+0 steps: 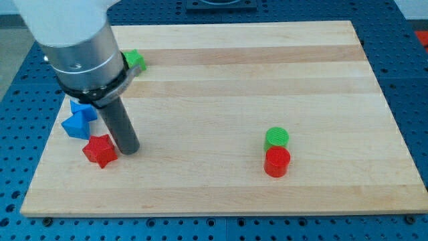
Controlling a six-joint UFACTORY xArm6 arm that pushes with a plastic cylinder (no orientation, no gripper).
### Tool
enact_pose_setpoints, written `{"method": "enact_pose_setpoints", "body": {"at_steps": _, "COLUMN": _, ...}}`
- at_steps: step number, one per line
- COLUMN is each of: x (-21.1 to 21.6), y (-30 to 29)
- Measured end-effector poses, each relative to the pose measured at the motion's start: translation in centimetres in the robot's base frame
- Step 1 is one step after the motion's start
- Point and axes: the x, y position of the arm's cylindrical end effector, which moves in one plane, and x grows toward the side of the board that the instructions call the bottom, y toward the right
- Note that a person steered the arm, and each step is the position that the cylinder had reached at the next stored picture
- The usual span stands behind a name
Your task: Slide the red star below the blue triangle
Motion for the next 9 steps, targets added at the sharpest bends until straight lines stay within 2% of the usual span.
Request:
{"method": "enact_pose_setpoints", "body": {"at_steps": 2, "x": 1.9, "y": -0.8}}
{"method": "enact_pose_setpoints", "body": {"at_steps": 5, "x": 2.2, "y": -7.5}}
{"method": "enact_pose_setpoints", "body": {"at_steps": 9, "x": 2.7, "y": -9.9}}
